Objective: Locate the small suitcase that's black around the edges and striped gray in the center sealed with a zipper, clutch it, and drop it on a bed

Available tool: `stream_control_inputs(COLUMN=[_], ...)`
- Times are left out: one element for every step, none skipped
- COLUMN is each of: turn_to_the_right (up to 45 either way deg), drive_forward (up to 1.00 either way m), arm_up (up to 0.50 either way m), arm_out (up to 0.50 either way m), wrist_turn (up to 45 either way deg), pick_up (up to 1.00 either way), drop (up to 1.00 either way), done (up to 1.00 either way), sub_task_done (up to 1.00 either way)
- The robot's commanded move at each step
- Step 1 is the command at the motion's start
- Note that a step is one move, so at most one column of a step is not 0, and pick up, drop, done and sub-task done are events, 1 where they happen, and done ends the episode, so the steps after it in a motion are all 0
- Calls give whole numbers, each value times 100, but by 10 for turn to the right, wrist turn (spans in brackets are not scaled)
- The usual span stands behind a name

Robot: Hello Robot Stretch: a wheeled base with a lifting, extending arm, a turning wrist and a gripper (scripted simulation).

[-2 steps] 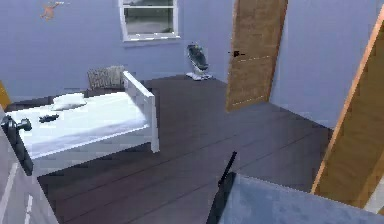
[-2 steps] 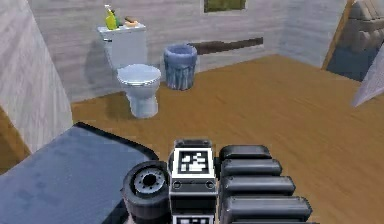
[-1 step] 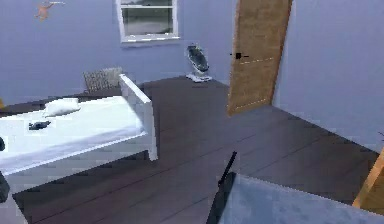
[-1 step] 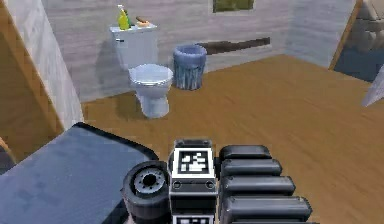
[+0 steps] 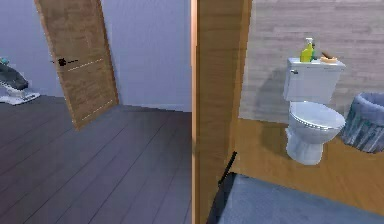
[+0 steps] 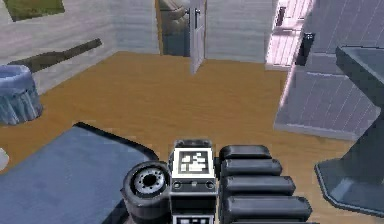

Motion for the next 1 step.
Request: stream_control_inputs(turn_to_the_right=[120], drive_forward=[0], arm_up=[0], arm_out=[0], wrist_turn=[0], pick_up=[0], drop=[0], done=[0], sub_task_done=[0])
